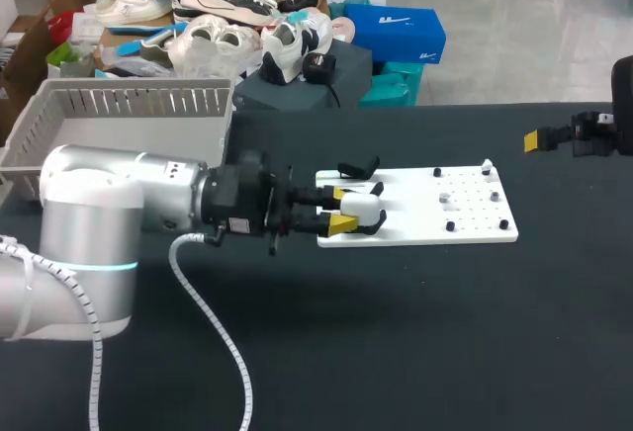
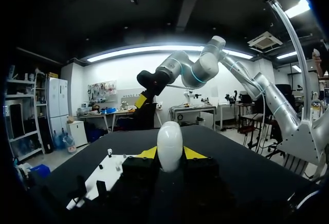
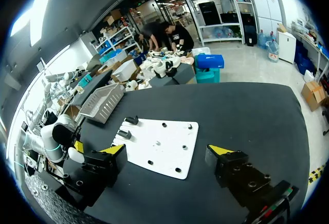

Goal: Pick up each earbud case from the left stands, insert the matching earbuds, close the lid, and place the case in the box.

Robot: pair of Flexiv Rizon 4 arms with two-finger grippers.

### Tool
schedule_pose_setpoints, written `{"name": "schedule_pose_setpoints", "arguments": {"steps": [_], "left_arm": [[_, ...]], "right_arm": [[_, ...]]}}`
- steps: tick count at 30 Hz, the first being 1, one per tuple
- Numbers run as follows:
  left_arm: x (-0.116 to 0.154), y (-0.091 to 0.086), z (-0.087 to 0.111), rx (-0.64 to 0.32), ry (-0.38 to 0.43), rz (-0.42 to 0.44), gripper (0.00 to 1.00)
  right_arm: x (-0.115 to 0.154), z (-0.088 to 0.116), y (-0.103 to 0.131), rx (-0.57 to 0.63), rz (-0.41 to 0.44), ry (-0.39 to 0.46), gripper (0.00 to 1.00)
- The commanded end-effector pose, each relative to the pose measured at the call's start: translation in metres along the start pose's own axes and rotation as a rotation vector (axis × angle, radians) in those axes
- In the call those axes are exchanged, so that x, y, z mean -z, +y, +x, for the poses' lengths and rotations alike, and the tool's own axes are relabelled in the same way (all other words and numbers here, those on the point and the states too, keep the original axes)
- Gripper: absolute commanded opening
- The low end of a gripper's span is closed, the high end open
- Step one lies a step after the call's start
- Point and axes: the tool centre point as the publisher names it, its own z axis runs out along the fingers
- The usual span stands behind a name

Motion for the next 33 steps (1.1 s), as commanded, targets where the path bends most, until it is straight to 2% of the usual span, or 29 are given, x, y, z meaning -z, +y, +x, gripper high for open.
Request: {"name": "schedule_pose_setpoints", "arguments": {"steps": [1,4,5,8,13,33], "left_arm": [[-0.011,0.008,0.007,-0.004,-0.007,-0.011,0.0],[-0.016,0.012,0.011,-0.004,-0.003,-0.02,0.0],[-0.018,0.014,0.013,-0.034,0.02,-0.034,0.0],[-0.019,0.02,0.016,-0.011,0.002,-0.038,0.0],[-0.02,0.028,0.023,0.005,0.019,-0.055,0.0],[-0.03,0.038,0.031,0.02,0.038,-0.037,0.0]], "right_arm": [[-0.001,0.0,-0.002,0.002,-0.006,0.0,1.0],[-0.001,0.0,-0.002,0.002,-0.006,0.0,1.0],[-0.001,0.0,-0.002,0.002,-0.006,0.0,1.0],[-0.001,0.0,-0.002,0.002,-0.006,0.0,1.0],[-0.001,0.0,-0.002,0.002,-0.006,0.0,1.0],[-0.001,0.0,-0.002,0.002,-0.006,0.0,1.0]]}}
